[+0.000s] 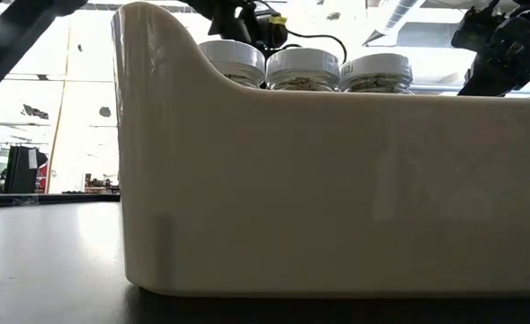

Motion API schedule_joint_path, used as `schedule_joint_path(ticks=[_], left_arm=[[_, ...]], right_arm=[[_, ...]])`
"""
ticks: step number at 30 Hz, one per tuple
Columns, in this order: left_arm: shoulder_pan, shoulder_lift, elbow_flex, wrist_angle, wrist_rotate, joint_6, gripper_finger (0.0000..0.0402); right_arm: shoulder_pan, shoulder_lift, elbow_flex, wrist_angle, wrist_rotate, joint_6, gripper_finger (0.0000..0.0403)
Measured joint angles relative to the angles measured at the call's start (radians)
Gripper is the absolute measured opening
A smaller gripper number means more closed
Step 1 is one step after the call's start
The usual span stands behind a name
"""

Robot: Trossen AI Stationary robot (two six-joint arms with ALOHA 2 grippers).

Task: Sort spices by type
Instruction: Put the top yellow seasoning bottle into the transparent bin

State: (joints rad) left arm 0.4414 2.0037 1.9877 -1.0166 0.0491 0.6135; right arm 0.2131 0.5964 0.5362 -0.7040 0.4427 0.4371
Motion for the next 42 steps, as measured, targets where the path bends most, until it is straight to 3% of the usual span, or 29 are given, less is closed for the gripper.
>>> schedule_joint_path(ticks=[5, 23, 42], left_arm=[[-0.010, 0.019, 0.000, 0.001, -0.055, 0.050, 0.0228], [-0.011, 0.062, -0.035, 0.059, -0.081, 0.097, 0.0230], [0.011, 0.061, -0.055, -0.007, -0.089, 0.016, 0.0231]], right_arm=[[0.000, 0.000, 0.000, -0.001, 0.000, 0.008, 0.0024], [0.000, 0.000, 0.000, -0.002, 0.000, 0.008, 0.0024], [0.000, 0.000, 0.000, -0.002, 0.000, 0.011, 0.0024]])
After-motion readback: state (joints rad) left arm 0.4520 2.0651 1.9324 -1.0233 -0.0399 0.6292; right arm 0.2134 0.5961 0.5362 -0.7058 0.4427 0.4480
